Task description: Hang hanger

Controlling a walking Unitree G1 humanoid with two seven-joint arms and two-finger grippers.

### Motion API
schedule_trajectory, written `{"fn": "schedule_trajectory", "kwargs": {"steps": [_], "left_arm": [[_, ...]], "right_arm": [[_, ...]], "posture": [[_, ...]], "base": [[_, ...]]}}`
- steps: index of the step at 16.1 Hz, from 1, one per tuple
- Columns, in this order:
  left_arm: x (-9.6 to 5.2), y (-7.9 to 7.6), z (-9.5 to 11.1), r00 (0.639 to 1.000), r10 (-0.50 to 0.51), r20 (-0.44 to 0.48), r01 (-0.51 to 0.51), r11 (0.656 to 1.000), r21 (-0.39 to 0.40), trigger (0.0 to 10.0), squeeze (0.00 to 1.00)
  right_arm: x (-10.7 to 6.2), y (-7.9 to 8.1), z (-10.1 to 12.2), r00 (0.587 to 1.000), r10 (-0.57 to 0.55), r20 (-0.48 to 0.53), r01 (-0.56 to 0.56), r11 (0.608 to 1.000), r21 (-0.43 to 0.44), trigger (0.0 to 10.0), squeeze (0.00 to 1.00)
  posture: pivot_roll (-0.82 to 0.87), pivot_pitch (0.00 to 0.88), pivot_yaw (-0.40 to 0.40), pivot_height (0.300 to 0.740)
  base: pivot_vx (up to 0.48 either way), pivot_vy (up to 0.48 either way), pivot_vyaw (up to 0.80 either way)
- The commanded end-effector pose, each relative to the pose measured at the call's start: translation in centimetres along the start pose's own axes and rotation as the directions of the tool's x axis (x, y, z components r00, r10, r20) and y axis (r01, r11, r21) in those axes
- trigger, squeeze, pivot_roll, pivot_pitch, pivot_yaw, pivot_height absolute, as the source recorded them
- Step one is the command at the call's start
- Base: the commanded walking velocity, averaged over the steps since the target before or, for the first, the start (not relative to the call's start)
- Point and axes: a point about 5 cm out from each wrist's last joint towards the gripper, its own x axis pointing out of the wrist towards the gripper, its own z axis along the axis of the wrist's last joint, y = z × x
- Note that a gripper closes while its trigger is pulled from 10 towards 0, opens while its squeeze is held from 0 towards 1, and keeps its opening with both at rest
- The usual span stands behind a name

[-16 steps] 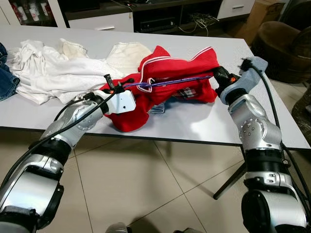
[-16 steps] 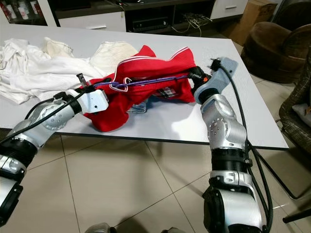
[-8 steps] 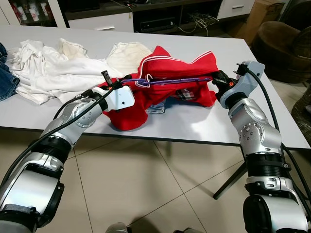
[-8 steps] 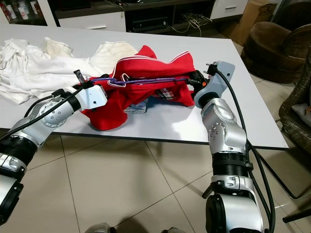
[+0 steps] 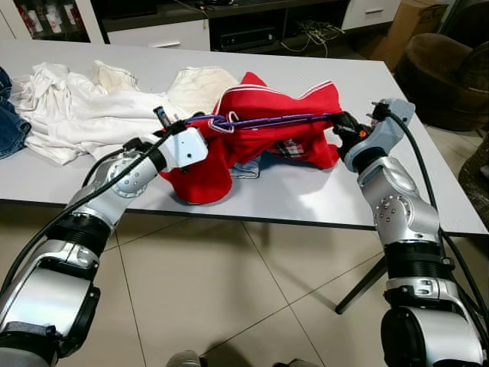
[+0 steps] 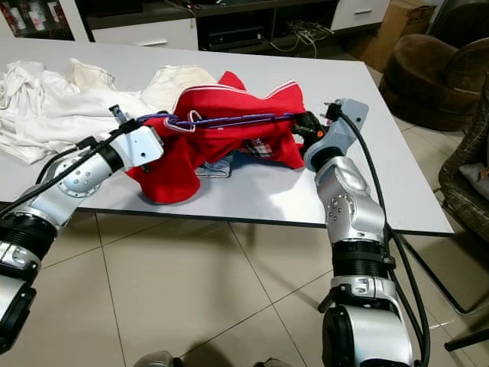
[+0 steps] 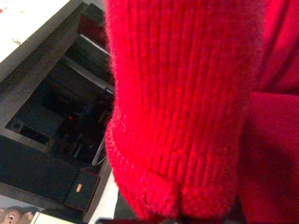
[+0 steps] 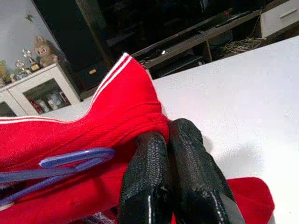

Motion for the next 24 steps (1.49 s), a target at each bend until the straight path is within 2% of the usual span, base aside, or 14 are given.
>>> {"fn": "schedule_trajectory", "kwargs": {"steps": [1,4,6,8,10,13,14,15,16,18,20,22,23,24], "left_arm": [[-0.6,0.8,-1.1,0.998,0.0,-0.058,0.001,1.0,0.026,10.0,0.0],[-1.1,-0.4,-2.0,0.989,-0.095,-0.115,0.111,0.983,0.144,10.0,0.0],[-1.1,-0.4,-2.3,0.983,-0.098,-0.157,0.125,0.976,0.176,10.0,0.0],[-0.9,-0.1,-2.5,0.979,-0.073,-0.188,0.11,0.975,0.193,10.0,0.0],[-0.5,0.4,-2.4,0.976,-0.026,-0.214,0.071,0.976,0.205,10.0,0.0],[0.1,1.0,-2.2,0.974,0.015,-0.227,0.033,0.979,0.203,10.0,0.0],[0.9,1.0,-1.2,0.982,0.021,-0.188,0.01,0.987,0.162,10.0,0.0],[1.4,0.9,-0.6,0.986,0.021,-0.166,0.003,0.99,0.141,10.0,0.0],[2.3,0.5,0.6,0.993,0.01,-0.114,-0.002,0.997,0.073,10.0,0.0],[2.9,0.1,1.4,0.996,-0.006,-0.09,0.01,0.999,0.048,10.0,0.0],[3.8,-0.4,2.5,0.998,-0.018,-0.063,0.019,1.0,0.018,10.0,0.0],[4.2,-0.5,3.0,0.999,-0.016,-0.044,0.016,1.0,-0.012,10.0,0.0],[4.3,-0.5,3.3,0.999,-0.014,-0.036,0.013,1.0,-0.028,10.0,0.0],[4.5,-0.4,3.6,1.0,0.005,-0.026,-0.007,0.997,-0.083,10.0,0.0]], "right_arm": [[-0.1,-0.6,1.8,0.997,-0.026,0.075,0.026,1.0,0.0,0.0,0.0],[-0.1,-0.7,2.6,0.994,-0.028,0.102,0.028,1.0,-0.003,0.0,0.0],[-0.3,-0.3,3.4,0.993,-0.005,0.117,0.009,0.999,-0.036,0.0,0.0],[-0.7,0.3,4.0,0.993,0.023,0.118,-0.011,0.995,-0.1,0.0,0.0],[-1.6,0.9,4.4,0.995,0.052,0.082,-0.033,0.975,-0.218,0.0,0.0],[-2.1,1.8,4.6,0.994,0.092,0.053,-0.073,0.956,-0.284,0.0,0.0],[-2.4,3.4,3.9,0.989,0.144,0.017,-0.131,0.939,-0.318,0.0,0.0],[-2.5,4.1,3.6,0.986,0.168,-0.001,-0.159,0.93,-0.332,0.0,0.0],[-2.6,5.8,2.6,0.978,0.209,-0.023,-0.204,0.916,-0.346,0.0,0.0],[-2.5,7.1,2.2,0.971,0.24,-0.024,-0.233,0.907,-0.35,0.0,0.0],[-2.6,9.8,1.4,0.94,0.336,-0.05,-0.332,0.876,-0.35,0.0,0.0],[-2.7,10.3,0.5,0.933,0.35,-0.077,-0.355,0.869,-0.344,0.0,0.0],[-2.7,10.4,0.2,0.932,0.353,-0.089,-0.362,0.874,-0.324,0.0,0.0],[-2.7,10.4,-0.5,0.934,0.341,-0.103,-0.356,0.895,-0.268,0.0,0.0]], "posture": [[0.08,0.006,0.005,0.74],[0.07,0.006,0.008,0.74],[0.07,0.006,0.008,0.74],[0.07,0.006,0.008,0.74],[0.07,0.008,0.003,0.74],[0.06,0.007,0.004,0.74],[0.05,0.004,0.007,0.74],[0.05,0.004,0.007,0.74],[0.05,0.003,0.011,0.74],[0.05,0.001,0.014,0.74],[0.05,0.0,0.018,0.74],[0.06,0.0,0.02,0.74],[0.06,0.0,0.021,0.74],[0.07,0.0,0.024,0.74]], "base": [[0.0,0.0,0.0],[0.0,0.0,0.0],[0.0,0.0,0.0],[0.0,0.0,0.0],[0.0,0.0,0.0],[0.0,0.0,0.0],[0.0,0.0,0.0],[0.0,0.0,0.0],[0.0,0.0,0.0],[0.0,0.0,0.0],[0.0,0.0,0.0],[0.0,0.0,0.0],[0.0,0.0,0.0],[0.0,0.0,0.0]]}}
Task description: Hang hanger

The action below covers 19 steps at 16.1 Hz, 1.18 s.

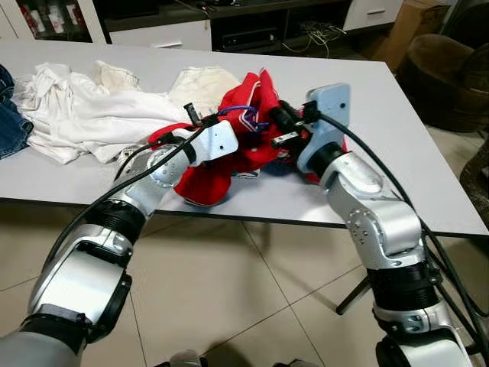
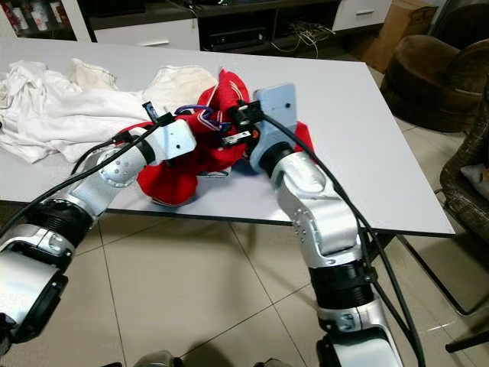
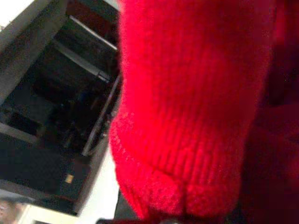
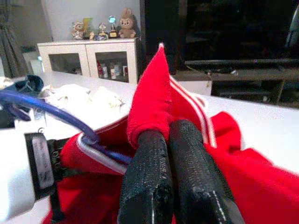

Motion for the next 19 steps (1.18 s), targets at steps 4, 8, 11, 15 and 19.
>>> {"fn": "schedule_trajectory", "kwargs": {"steps": [4,8,11,15,19], "left_arm": [[0.1,1.7,0.7,0.994,0.106,0.025,-0.102,0.988,-0.118,10.0,0.0],[-1.0,2.2,-0.6,0.983,0.184,-0.011,-0.183,0.961,-0.206,10.0,0.0],[-1.2,3.0,-0.8,0.971,0.24,-0.018,-0.236,0.938,-0.256,10.0,0.0],[-1.1,2.4,-0.3,0.976,0.218,0.015,-0.207,0.945,-0.254,10.0,0.0],[-1.3,2.6,-0.4,0.973,0.23,0.018,-0.218,0.943,-0.252,10.0,0.0]], "right_arm": [[-0.5,-0.1,-2.0,0.997,-0.031,-0.074,0.039,0.993,0.109,2.3,0.0],[-1.8,-0.5,-3.7,0.986,-0.052,-0.157,0.06,0.997,0.051,10.0,0.0],[-2.3,-0.6,-3.8,0.987,-0.04,-0.155,0.022,0.993,-0.118,10.0,0.7],[-2.5,-0.5,-1.4,0.997,0.022,-0.079,-0.046,0.947,-0.317,10.0,0.0],[-3.8,-1.0,-0.9,0.992,0.085,-0.097,-0.113,0.933,-0.342,10.0,1.0]], "posture": [[0.06,0.0,0.031,0.74],[0.06,0.0,0.033,0.74],[0.06,0.0,0.031,0.74],[0.06,0.0,0.028,0.74],[0.06,0.002,0.024,0.74]], "base": [[0.0,0.0,0.0],[0.0,0.0,0.0],[0.0,0.0,0.0],[0.0,0.0,0.0],[0.0,0.0,0.0]]}}
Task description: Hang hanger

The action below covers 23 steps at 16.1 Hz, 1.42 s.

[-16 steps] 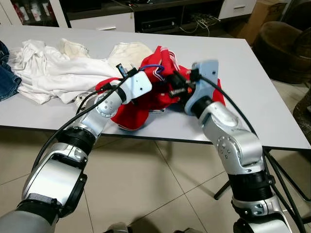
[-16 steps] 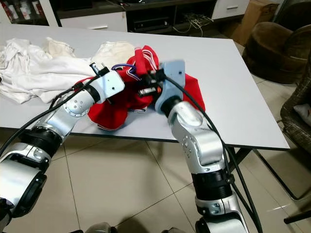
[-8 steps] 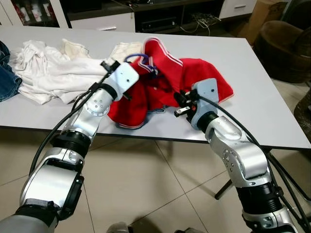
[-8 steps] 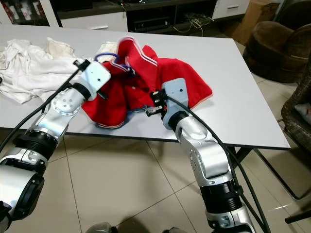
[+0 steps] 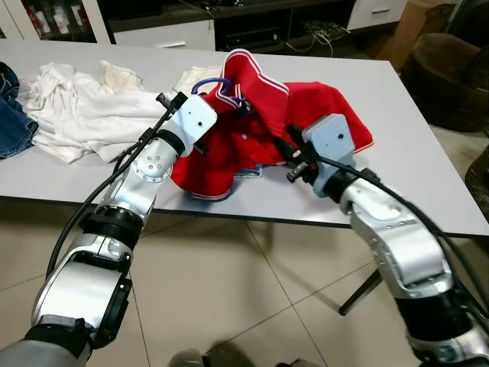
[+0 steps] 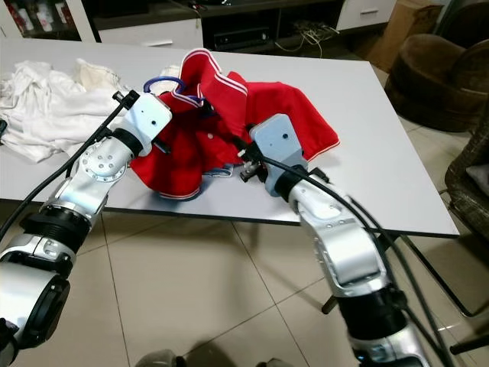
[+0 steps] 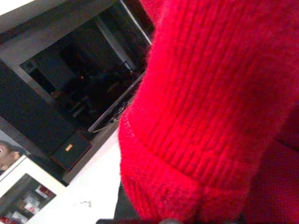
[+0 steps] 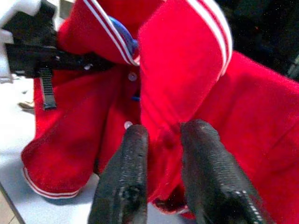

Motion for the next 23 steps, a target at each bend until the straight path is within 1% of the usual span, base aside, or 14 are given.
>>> {"fn": "schedule_trajectory", "kwargs": {"steps": [1,2,4,7,9,12,13,14,16,17,18,19,20,23], "left_arm": [[0.0,0.6,0.6,0.999,0.028,0.033,-0.027,1.0,-0.003,10.0,0.0],[0.0,0.7,0.5,0.999,0.028,0.031,-0.028,1.0,0.0,10.0,0.0],[-0.1,0.7,0.3,0.999,0.029,0.026,-0.029,1.0,0.009,10.0,0.0],[-0.4,-0.1,0.1,0.998,-0.048,0.041,0.043,0.991,0.126,10.0,0.0],[-0.9,-0.7,-0.4,0.995,-0.097,0.039,0.09,0.984,0.154,10.0,0.0],[-1.3,-0.2,-0.7,0.993,-0.112,0.043,0.102,0.978,0.181,10.0,0.0],[-1.4,0.0,-0.8,0.992,-0.114,0.047,0.103,0.977,0.187,10.0,0.0],[-1.4,0.1,-0.8,0.991,-0.121,0.055,0.108,0.973,0.203,10.0,0.0],[-1.6,0.0,-0.6,0.986,-0.145,0.08,0.124,0.966,0.226,10.0,0.0],[-1.8,-0.6,-0.2,0.972,-0.203,0.119,0.168,0.953,0.253,10.0,0.0],[-2.0,-1.0,-0.1,0.964,-0.23,0.137,0.188,0.945,0.267,10.0,0.0],[-2.0,-1.1,0.0,0.962,-0.234,0.143,0.19,0.945,0.266,10.0,0.0],[-2.0,-1.2,0.0,0.961,-0.237,0.144,0.193,0.943,0.27,10.0,0.0],[-2.2,-1.1,-0.2,0.959,-0.245,0.143,0.196,0.937,0.29,10.0,0.0]], "right_arm": [[-0.7,-0.1,0.2,0.999,0.039,0.017,-0.04,0.999,0.018,10.0,0.44],[-1.1,-0.3,0.2,0.997,0.064,0.036,-0.066,0.996,0.058,10.0,0.0],[-2.4,-0.9,-0.1,0.99,0.127,0.054,-0.131,0.987,0.095,10.0,0.0],[-3.5,-3.4,0.1,0.991,0.123,0.051,-0.124,0.992,0.003,10.0,0.0],[-3.9,-5.8,-0.1,0.997,0.073,-0.024,-0.077,0.975,-0.208,10.0,0.0],[-3.8,-6.7,-0.2,0.993,0.087,-0.083,-0.112,0.918,-0.381,10.0,0.0],[-3.7,-6.7,-0.2,0.988,0.116,-0.1,-0.147,0.903,-0.404,10.0,0.58],[-3.7,-6.6,-0.4,0.979,0.156,-0.131,-0.197,0.882,-0.429,10.0,1.0],[-3.5,-6.6,-0.8,0.965,0.197,-0.174,-0.256,0.853,-0.454,10.0,1.0],[-2.9,-7.2,-0.8,0.967,0.185,-0.177,-0.25,0.834,-0.492,10.0,0.96],[-2.5,-7.5,-0.8,0.967,0.182,-0.18,-0.25,0.825,-0.507,10.0,0.61],[-2.3,-7.6,-0.9,0.966,0.18,-0.188,-0.253,0.82,-0.514,10.0,0.38],[-2.2,-7.7,-1.0,0.966,0.174,-0.191,-0.25,0.818,-0.519,10.0,0.0],[-1.8,-7.9,-1.1,0.965,0.173,-0.197,-0.252,0.821,-0.512,10.0,0.0]], "posture": [[0.06,0.002,0.024,0.74],[0.06,0.002,0.024,0.74],[0.05,0.002,0.023,0.74],[0.05,0.001,0.026,0.74],[0.05,0.0,0.03,0.74],[0.06,0.0,0.029,0.74],[0.06,0.0,0.029,0.74],[0.06,0.0,0.027,0.74],[0.06,0.0,0.024,0.74],[0.07,0.0,0.02,0.74],[0.07,0.0,0.018,0.74],[0.07,0.0,0.018,0.74],[0.08,0.0,0.014,0.74],[0.08,0.0,0.012,0.74]], "base": [[0.0,0.0,0.0],[0.0,0.0,0.0],[0.0,0.0,0.0],[0.0,0.0,0.0],[0.0,0.0,0.0],[0.0,0.0,0.0],[0.0,0.0,0.0],[0.0,0.0,0.0],[0.0,0.0,0.0],[0.0,0.0,0.0],[0.0,0.0,0.0],[0.0,0.0,0.0],[0.0,0.0,0.0],[0.0,0.0,0.0]]}}
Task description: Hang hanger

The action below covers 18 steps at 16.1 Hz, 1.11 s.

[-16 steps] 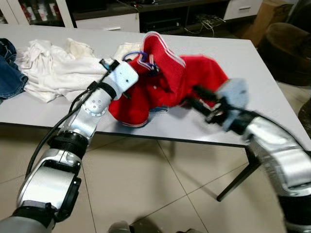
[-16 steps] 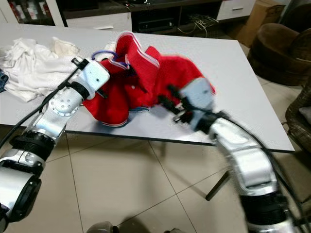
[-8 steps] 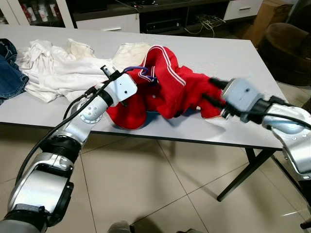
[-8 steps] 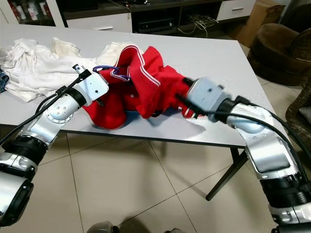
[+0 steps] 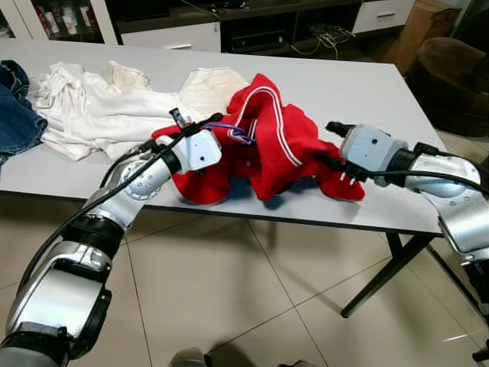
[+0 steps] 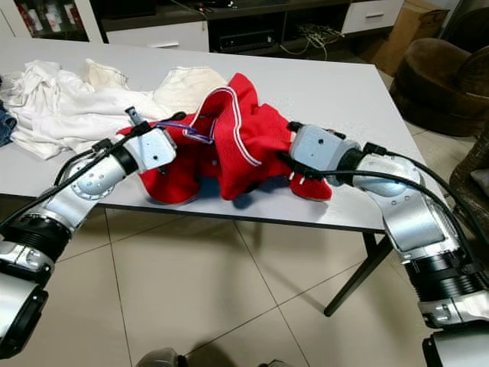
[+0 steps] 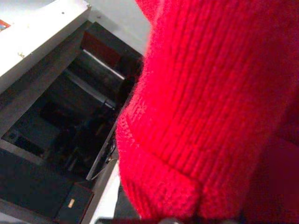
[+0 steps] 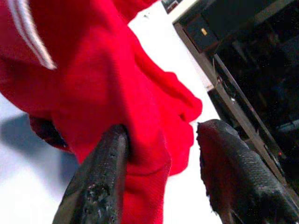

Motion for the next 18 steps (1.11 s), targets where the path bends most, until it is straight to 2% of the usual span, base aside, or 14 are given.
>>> {"fn": "schedule_trajectory", "kwargs": {"steps": [1,2,4,7,9,10,16,18], "left_arm": [[-0.1,0.0,0.2,1.0,-0.013,0.022,0.012,1.0,0.025,10.0,0.0],[0.0,0.0,0.4,0.999,-0.017,0.038,0.016,0.999,0.036,10.0,0.0],[0.2,-0.1,1.2,0.996,-0.04,0.085,0.034,0.997,0.074,10.0,0.0],[0.3,-0.4,2.0,0.988,-0.064,0.137,0.05,0.994,0.099,10.0,0.0],[0.3,-0.4,2.1,0.987,-0.06,0.149,0.045,0.994,0.103,10.0,0.0],[0.3,-0.3,2.1,0.987,-0.053,0.154,0.038,0.994,0.101,10.0,0.0],[0.3,-0.2,2.2,0.987,-0.015,0.163,0.001,0.996,0.087,10.0,0.0],[0.3,0.0,2.4,0.984,-0.004,0.178,-0.016,0.994,0.108,10.0,0.0]], "right_arm": [[0.5,-0.1,0.5,0.999,0.034,0.023,-0.034,0.999,-0.021,10.0,0.0],[0.8,0.9,0.3,0.995,0.095,0.024,-0.095,0.995,0.001,10.0,0.0],[1.4,1.7,0.1,0.992,0.121,0.029,-0.122,0.992,0.03,10.0,0.0],[1.7,2.3,-0.1,0.988,0.15,0.026,-0.151,0.987,0.054,10.0,0.0],[1.8,2.5,-0.5,0.988,0.156,0.011,-0.156,0.985,0.07,1.9,0.0],[1.8,2.6,-0.7,0.988,0.153,-0.001,-0.152,0.985,0.081,0.0,0.0],[1.9,2.4,-1.2,0.995,0.095,-0.027,-0.092,0.991,0.095,0.0,0.0],[2.0,2.5,-1.1,0.996,0.09,-0.02,-0.087,0.991,0.097,0.0,0.0]], "posture": [[0.08,0.0,0.012,0.74],[0.08,0.0,0.012,0.74],[0.08,0.0,0.013,0.74],[0.08,0.0,0.015,0.74],[0.08,0.0,0.014,0.74],[0.08,0.0,0.014,0.74],[0.07,0.0,0.015,0.74],[0.07,0.0,0.015,0.74]], "base": [[0.0,0.0,0.0],[0.0,0.0,0.0],[0.0,0.0,0.0],[0.0,0.0,0.0],[0.0,0.0,0.0],[0.0,0.0,0.0],[0.0,0.0,0.0],[0.0,0.0,0.0]]}}
